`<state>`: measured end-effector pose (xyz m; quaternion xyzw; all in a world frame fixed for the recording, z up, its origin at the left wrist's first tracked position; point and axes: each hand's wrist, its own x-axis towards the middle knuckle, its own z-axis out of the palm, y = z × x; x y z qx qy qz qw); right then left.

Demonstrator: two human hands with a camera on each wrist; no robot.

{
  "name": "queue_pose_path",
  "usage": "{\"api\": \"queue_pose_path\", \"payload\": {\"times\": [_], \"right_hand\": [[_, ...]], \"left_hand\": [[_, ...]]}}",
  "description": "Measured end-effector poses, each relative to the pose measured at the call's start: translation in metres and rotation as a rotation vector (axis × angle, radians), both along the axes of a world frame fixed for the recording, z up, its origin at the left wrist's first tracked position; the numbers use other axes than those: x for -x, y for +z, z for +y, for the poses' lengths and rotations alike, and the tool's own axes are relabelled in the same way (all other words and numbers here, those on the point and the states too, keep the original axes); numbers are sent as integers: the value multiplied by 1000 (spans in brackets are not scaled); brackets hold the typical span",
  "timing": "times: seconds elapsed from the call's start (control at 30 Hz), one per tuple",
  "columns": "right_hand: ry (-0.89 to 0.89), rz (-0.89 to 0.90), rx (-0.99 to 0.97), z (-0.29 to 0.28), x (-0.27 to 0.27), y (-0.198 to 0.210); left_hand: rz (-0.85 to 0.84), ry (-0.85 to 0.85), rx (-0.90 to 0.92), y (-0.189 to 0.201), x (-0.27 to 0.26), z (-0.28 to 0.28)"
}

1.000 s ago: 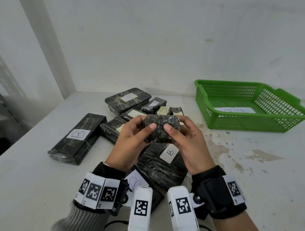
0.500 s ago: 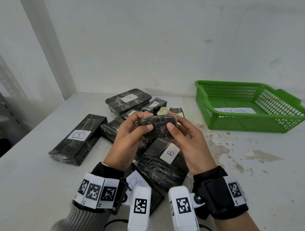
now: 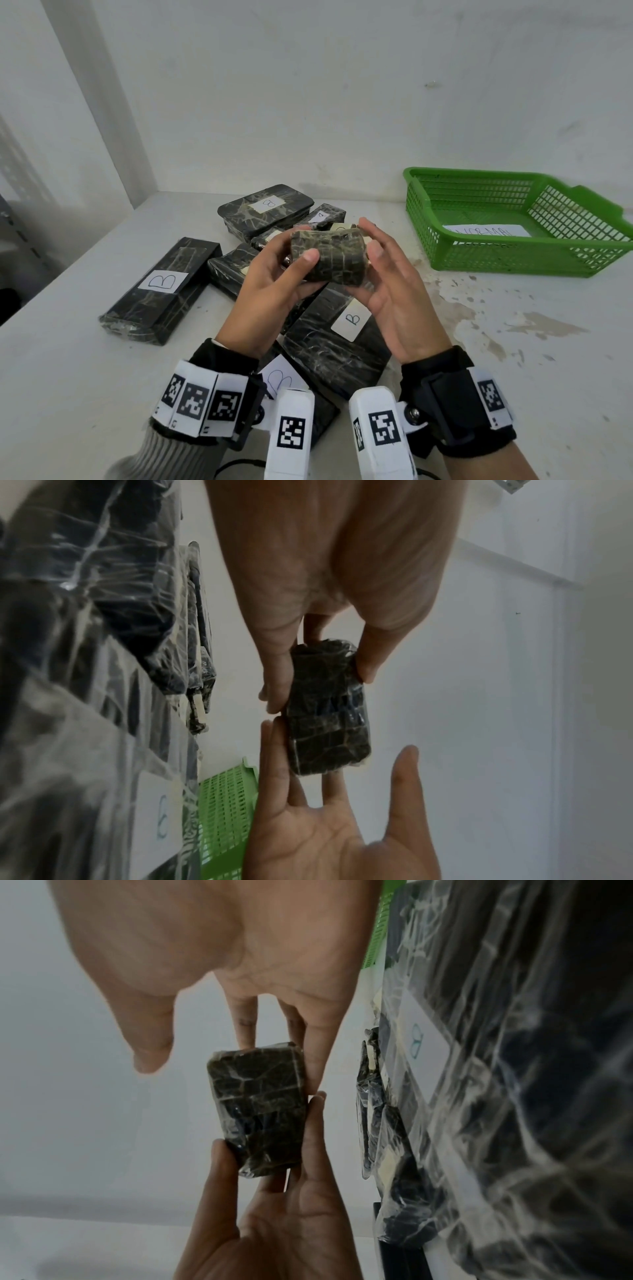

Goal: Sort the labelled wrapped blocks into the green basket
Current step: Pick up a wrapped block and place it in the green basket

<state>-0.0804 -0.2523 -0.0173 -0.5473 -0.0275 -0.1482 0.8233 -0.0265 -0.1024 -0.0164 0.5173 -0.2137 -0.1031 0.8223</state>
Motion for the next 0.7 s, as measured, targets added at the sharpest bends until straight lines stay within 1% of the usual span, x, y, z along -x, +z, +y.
{"api": "queue_pose_path", "payload": {"times": [0.07, 0.2, 0.47, 0.63, 0.7], "right_hand": [[-19, 24, 22, 1, -2, -1], [-73, -4, 34, 0, -3, -3], [8, 17, -22, 1, -2, -2], [-61, 22, -3, 1, -2, -3], [-64, 17, 10, 2, -2, -4]], "left_hand": [[-6, -5, 2, -1, 0, 0], [-14, -25, 4, 0, -1, 1], [-43, 28, -18, -4, -4, 2], [-15, -3, -38, -2, -5, 4], [-26, 24, -68, -3, -4, 3]]}}
